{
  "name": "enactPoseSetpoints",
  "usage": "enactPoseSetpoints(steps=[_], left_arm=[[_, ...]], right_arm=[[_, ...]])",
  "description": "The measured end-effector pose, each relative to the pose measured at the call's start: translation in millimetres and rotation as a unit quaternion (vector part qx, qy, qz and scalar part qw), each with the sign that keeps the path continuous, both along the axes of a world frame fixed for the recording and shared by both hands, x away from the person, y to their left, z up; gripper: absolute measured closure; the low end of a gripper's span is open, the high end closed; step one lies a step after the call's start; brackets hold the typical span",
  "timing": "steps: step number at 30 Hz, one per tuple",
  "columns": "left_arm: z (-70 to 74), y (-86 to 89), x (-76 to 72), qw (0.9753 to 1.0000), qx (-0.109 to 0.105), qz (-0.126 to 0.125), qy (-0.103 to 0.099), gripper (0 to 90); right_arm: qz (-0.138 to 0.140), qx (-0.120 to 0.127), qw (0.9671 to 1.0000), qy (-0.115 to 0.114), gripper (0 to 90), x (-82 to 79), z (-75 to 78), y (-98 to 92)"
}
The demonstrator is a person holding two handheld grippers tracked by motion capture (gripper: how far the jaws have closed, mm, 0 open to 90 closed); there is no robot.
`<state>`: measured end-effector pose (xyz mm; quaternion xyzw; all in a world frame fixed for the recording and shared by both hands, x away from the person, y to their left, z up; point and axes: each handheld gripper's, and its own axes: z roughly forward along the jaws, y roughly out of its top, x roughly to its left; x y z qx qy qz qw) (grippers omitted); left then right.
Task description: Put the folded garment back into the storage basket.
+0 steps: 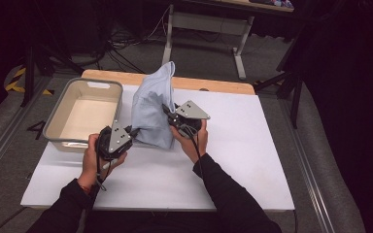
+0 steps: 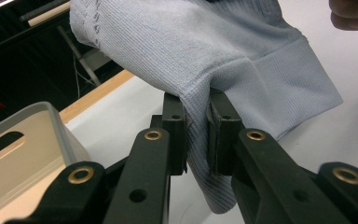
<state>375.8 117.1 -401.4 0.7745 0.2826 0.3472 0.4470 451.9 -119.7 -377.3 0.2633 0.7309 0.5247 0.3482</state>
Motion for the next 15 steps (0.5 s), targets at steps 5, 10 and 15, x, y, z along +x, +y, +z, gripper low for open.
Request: enactPoseSetpoints(steps=[5,10,15], left_arm=[[0.5,4.5,2.1,1.0000,0.001,0.009,-0.001,80.3],[2.4,9.2,2.7,0.9999,-0.001,0.011,-0.006,80.3],[2.7,14.3,3.1,0.9999,-0.002,0.016,-0.006,80.3]], right_arm=[[-0.001,-0.001,1.0000,-0.001,73.9,3.3,0.8,7.3],[-0.005,0.004,0.9999,-0.009,73.9,4.9,1.0,14.3],[-0.004,0.006,0.9999,-0.011,74.0,8.2,1.5,22.0]])
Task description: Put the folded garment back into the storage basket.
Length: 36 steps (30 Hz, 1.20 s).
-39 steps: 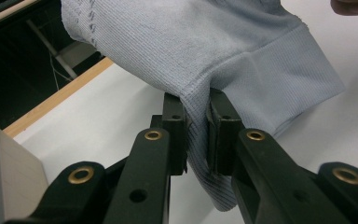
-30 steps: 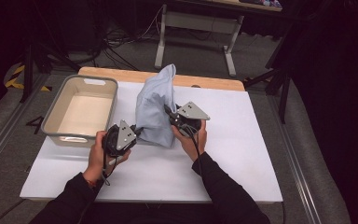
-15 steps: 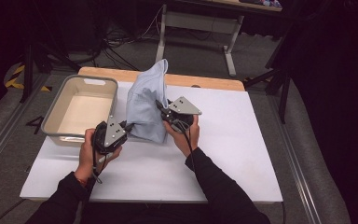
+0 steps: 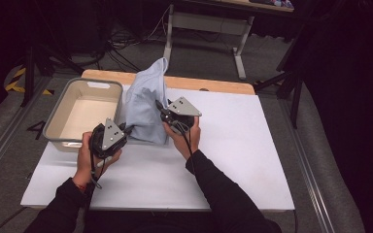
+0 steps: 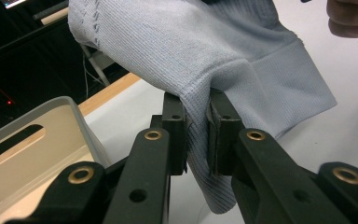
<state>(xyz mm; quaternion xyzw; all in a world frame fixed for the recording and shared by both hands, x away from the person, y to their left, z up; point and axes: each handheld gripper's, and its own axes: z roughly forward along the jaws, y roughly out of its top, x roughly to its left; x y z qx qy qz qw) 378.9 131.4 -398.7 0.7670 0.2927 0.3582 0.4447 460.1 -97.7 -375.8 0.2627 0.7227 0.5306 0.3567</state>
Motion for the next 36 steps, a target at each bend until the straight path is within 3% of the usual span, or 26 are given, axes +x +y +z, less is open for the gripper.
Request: enactPoseSetpoints(steps=[21,36], left_arm=[[2.9,35.4,-3.8,0.9996,-0.004,0.029,-0.004,80.2],[5.4,48.2,-4.8,0.9989,-0.009,0.045,-0.008,80.2]], right_arm=[[0.028,-0.005,0.9996,-0.006,74.3,4.7,3.4,36.5],[0.032,-0.006,0.9994,-0.010,74.4,8.2,7.3,55.5]])
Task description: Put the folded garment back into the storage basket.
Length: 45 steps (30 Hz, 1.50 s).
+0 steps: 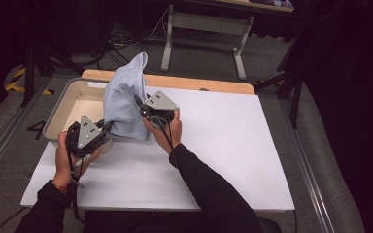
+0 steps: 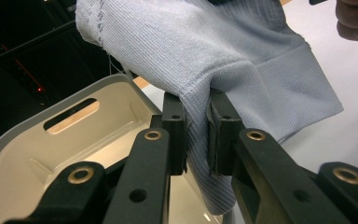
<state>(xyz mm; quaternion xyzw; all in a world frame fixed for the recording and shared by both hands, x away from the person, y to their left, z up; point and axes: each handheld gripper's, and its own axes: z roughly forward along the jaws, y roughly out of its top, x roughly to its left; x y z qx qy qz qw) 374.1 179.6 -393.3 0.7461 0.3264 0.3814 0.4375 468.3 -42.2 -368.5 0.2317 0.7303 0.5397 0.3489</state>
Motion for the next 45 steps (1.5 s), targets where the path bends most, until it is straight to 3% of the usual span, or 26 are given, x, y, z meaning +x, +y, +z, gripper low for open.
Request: enactPoseSetpoints(steps=[28,45], left_arm=[[0.6,35.2,2.4,0.9989,-0.005,0.047,0.004,80.0],[0.5,56.1,3.3,0.9972,-0.010,0.075,0.004,79.9]], right_arm=[[0.031,0.013,0.9994,0.004,74.4,11.1,0.1,38.6],[0.048,0.022,0.9984,0.021,74.4,17.8,2.3,60.0]])
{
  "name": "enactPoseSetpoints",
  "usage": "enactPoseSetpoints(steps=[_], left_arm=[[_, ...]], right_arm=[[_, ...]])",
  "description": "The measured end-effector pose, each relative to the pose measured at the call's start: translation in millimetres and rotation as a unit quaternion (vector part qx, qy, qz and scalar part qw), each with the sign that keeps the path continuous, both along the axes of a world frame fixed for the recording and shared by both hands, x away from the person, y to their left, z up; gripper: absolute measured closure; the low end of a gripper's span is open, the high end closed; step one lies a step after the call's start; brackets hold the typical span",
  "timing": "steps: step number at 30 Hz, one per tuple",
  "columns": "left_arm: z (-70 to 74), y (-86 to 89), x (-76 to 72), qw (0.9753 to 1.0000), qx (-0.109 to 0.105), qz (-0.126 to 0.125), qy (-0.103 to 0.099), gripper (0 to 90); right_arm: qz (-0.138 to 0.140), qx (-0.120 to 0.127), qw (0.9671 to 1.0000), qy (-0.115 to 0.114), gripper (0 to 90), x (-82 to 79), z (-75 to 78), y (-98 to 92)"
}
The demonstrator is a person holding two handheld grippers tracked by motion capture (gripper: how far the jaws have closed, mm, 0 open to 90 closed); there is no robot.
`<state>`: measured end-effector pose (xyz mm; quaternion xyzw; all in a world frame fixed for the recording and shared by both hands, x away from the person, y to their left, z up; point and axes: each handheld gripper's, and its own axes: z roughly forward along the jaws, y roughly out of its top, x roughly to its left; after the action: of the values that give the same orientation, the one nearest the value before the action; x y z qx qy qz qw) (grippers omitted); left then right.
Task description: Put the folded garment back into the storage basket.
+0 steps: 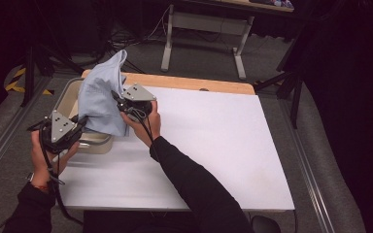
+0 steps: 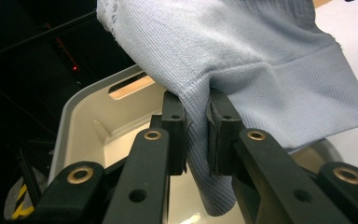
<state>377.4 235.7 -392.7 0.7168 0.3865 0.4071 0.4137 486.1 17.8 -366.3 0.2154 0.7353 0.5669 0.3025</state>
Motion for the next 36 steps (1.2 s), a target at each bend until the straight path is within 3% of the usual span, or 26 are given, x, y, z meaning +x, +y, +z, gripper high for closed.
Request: enactPoseSetpoints(steps=[19,25,31,36], left_arm=[[-5.1,37.4,-2.1,0.9988,-0.009,0.047,0.010,79.8],[-9.6,42.9,0.2,0.9986,-0.015,0.047,0.020,79.7],[-16.8,40.6,4.7,0.9983,0.010,0.047,0.033,79.7],[-22.8,40.6,5.8,0.9977,0.017,0.046,0.046,79.6]], right_arm=[[0.024,-0.005,0.9997,0.005,74.4,-1.8,0.4,39.5],[0.028,-0.015,0.9995,0.007,74.4,1.0,-3.5,47.4],[0.023,-0.019,0.9993,0.021,74.4,6.8,-14.0,49.4],[0.019,-0.025,0.9991,0.029,74.4,8.5,-23.9,51.6]])
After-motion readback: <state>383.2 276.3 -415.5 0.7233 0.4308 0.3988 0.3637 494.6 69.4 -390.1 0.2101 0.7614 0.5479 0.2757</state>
